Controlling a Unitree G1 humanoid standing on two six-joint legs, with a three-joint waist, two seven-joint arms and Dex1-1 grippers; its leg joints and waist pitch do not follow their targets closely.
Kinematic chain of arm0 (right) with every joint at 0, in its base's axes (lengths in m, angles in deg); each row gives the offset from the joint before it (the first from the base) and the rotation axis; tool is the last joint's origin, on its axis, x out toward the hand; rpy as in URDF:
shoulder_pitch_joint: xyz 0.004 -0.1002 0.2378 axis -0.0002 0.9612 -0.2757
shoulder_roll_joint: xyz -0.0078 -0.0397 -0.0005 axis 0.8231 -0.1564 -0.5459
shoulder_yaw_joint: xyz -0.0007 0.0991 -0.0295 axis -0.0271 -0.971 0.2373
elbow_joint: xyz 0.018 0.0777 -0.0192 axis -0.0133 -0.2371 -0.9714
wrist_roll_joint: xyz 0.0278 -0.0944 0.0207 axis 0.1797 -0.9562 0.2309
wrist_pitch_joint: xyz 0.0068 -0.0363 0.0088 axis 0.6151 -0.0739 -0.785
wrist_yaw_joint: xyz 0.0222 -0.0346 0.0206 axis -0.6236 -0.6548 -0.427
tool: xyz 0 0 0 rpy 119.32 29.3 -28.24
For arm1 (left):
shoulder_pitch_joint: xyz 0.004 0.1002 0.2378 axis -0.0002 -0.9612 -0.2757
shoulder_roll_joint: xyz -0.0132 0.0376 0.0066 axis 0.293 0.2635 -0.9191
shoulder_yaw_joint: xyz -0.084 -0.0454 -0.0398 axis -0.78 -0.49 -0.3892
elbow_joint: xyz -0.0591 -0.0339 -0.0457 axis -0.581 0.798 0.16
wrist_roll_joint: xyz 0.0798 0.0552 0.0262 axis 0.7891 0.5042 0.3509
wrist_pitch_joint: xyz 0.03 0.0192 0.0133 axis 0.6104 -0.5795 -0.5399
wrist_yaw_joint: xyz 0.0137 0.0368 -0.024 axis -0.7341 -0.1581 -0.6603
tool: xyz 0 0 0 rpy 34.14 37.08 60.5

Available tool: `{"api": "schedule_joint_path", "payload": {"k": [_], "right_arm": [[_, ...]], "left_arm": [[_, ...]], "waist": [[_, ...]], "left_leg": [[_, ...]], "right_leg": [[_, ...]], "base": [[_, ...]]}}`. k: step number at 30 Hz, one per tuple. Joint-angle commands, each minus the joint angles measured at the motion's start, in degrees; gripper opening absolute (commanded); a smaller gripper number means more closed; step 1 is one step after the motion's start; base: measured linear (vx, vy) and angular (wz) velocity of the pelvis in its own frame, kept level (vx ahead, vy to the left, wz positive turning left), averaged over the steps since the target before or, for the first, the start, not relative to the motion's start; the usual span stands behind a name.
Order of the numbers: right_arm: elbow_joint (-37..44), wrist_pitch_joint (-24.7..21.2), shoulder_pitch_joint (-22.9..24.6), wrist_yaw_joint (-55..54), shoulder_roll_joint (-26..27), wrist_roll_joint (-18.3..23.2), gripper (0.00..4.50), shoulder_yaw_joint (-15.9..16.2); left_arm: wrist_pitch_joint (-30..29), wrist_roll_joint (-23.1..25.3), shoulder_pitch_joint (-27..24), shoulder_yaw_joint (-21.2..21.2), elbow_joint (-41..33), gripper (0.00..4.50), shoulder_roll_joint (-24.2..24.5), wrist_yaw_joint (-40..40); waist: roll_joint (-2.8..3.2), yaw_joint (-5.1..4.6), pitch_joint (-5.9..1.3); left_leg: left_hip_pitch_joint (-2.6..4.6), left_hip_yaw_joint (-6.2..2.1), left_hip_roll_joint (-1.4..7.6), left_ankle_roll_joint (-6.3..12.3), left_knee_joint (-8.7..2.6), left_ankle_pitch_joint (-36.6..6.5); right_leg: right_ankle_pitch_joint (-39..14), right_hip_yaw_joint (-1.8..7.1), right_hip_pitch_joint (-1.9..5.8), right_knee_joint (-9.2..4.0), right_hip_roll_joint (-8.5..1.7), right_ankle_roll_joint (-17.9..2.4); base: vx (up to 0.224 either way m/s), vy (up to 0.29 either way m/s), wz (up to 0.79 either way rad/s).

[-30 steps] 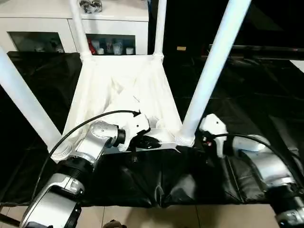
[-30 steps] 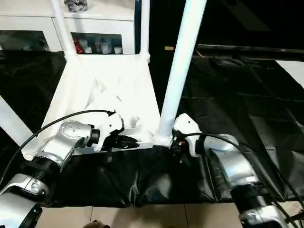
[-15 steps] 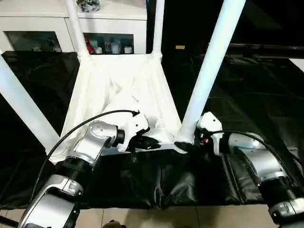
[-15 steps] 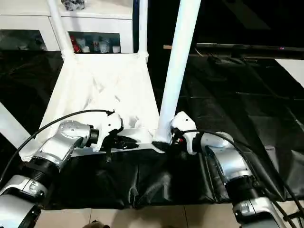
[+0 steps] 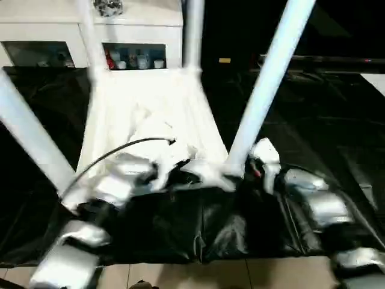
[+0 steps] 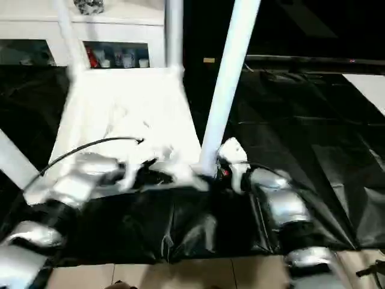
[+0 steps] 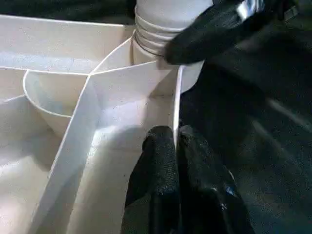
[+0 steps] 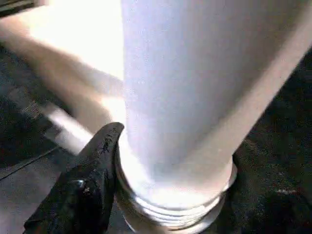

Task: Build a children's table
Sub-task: Rotate leg to tighten

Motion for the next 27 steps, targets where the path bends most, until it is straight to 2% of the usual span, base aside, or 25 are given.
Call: {"api": "schedule_joint_path", "payload": {"k": [1,2,4,5,8,9,11,13,14,16,17,18,20,22,27], "right_arm": [[-1.68,-0.82,-0.45,-5.79,4.51,-1.24,2.74,1.69],[-2.21,-0.86,-0.79,-8.68,6.43,-1.65,2.74,1.64],[-3.28,-0.84,-1.76,-12.16,9.47,-1.98,2.74,1.73],[-3.79,-0.70,-2.23,-13.32,10.65,-2.03,2.74,1.76],[-3.36,2.06,-2.81,-10.90,13.15,-2.38,2.74,3.18],[-3.16,2.35,-2.70,-10.28,13.12,-2.42,2.74,3.35],[-2.54,1.88,-2.36,-8.55,12.86,-1.44,3.44,2.90],[-1.08,0.94,-1.65,-5.56,11.27,0.18,3.44,2.15],[-0.63,1.02,-1.37,-4.76,10.51,0.00,3.52,2.22],[-0.41,1.45,-1.18,-3.92,9.51,-0.52,3.89,2.51],[-0.11,1.88,-0.79,-0.43,6.57,-0.72,3.89,2.71],[-0.11,1.89,-0.78,-0.37,6.52,-0.73,3.89,2.72],[-0.02,2.19,-0.57,2.49,4.24,-0.63,3.89,2.70],[0.17,2.19,-0.44,5.45,2.26,-0.26,3.89,2.68],[2.44,1.60,0.41,16.37,-2.77,0.62,3.89,4.32]], "left_arm": [[-1.54,-0.84,1.08,-0.97,1.83,0.00,-4.86,-6.79],[-1.85,-0.71,1.63,-1.03,2.46,0.00,-6.55,-8.74],[-1.69,-0.03,2.48,-0.68,3.76,0.00,-8.78,-11.49],[-1.37,0.36,2.74,-0.41,4.29,0.00,-9.41,-12.32],[-0.16,1.50,2.64,0.84,4.85,0.00,-9.42,-11.72],[-0.03,1.44,2.49,0.80,4.66,0.00,-9.23,-11.34],[0.75,1.29,2.06,0.70,4.15,0.00,-8.50,-10.23],[2.37,0.75,1.26,0.45,3.27,0.00,-6.82,-7.80],[2.99,0.69,1.00,0.29,3.11,0.00,-6.28,-7.02],[3.90,0.55,0.77,0.13,3.10,0.00,-5.69,-5.93],[5.26,-0.32,-0.04,-0.05,2.27,0.00,-3.85,-2.32],[5.28,-0.34,-0.06,-0.05,2.25,0.00,-3.81,-2.25],[5.69,-1.23,-0.78,-0.15,1.16,0.00,-2.29,0.97],[5.37,-2.10,-1.48,-0.17,-0.08,0.00,-0.83,4.08],[6.34,-3.79,-2.82,0.33,-1.97,0.00,2.73,12.41]], "waist": [[-0.78,0.21,-3.41],[-0.28,0.12,-3.19],[-0.57,-0.07,-3.26],[-0.12,-0.07,-3.26],[-0.05,-0.18,-3.37],[-0.25,-0.22,-3.39],[-0.34,-0.17,-3.38],[-0.42,-0.19,-3.35],[-0.52,-0.31,-3.33],[-0.57,-0.30,-3.42],[-0.77,-0.34,-3.42],[-0.86,-0.11,-3.43],[-0.88,-0.18,-3.38],[-0.81,-0.16,-3.44],[-0.54,0.50,-3.53]], "left_leg": [[0.72,-1.37,1.84,0.42,-4.16,-15.68],[1.00,-1.30,1.75,0.38,-4.13,-16.59],[0.84,-1.49,1.54,0.25,-4.20,-17.20],[0.98,-1.58,1.57,0.21,-4.28,-17.49],[0.85,-1.70,1.58,0.60,-4.43,-18.45],[0.86,-1.66,1.61,0.79,-4.43,-18.55],[0.78,-1.67,1.57,1.19,-4.45,-18.32],[0.75,-1.64,1.57,1.63,-4.45,-18.56],[0.42,-1.74,1.60,1.80,-4.57,-18.13],[0.66,-1.55,1.56,2.05,-4.41,-17.26],[0.52,-1.52,1.57,2.16,-4.42,-16.79],[0.37,-1.56,1.58,2.61,-4.39,-16.19],[0.27,-1.47,1.66,2.87,-4.42,-15.56],[0.32,-1.52,1.76,2.88,-4.47,-15.19],[0.52,-1.32,2.18,3.33,-4.49,-14.38]], "right_leg": [[-24.44,2.38,2.25,-5.57,-4.29,-9.25],[-26.06,2.45,1.76,-5.96,-4.18,-8.72],[-29.19,2.22,2.04,-6.27,-4.22,-7.27],[-29.81,2.25,1.77,-6.46,-4.19,-6.68],[-28.87,2.20,1.85,-6.53,-4.09,-6.39],[-28.10,2.26,1.80,-6.46,-4.03,-6.52],[-28.06,2.26,1.85,-6.39,-4.12,-6.72],[-28.57,2.26,1.84,-6.54,-4.17,-6.59],[-28.49,2.27,2.05,-6.38,-4.21,-6.41],[-28.10,2.39,1.84,-6.41,-4.19,-6.54],[-27.88,2.41,1.93,-6.36,-4.20,-6.63],[-27.75,2.37,2.15,-6.28,-4.27,-6.56],[-27.09,2.44,2.03,-6.21,-4.25,-6.72],[-26.83,2.39,2.12,-6.09,-4.31,-7.11],[-21.81,2.60,2.05,-5.46,-4.13,-9.32]], "base": [[0.000,0.000,0.00],[0.000,0.000,0.00],[0.000,0.000,0.00],[0.000,0.000,0.00],[0.000,0.000,0.00],[0.000,0.000,0.00],[0.000,0.000,0.00],[0.000,0.000,0.00],[0.000,0.000,0.00],[0.000,0.000,0.00],[0.000,0.000,0.00],[0.000,0.000,0.00],[0.000,0.000,0.00],[0.000,0.000,0.00],[0.000,0.000,0.00]]}}
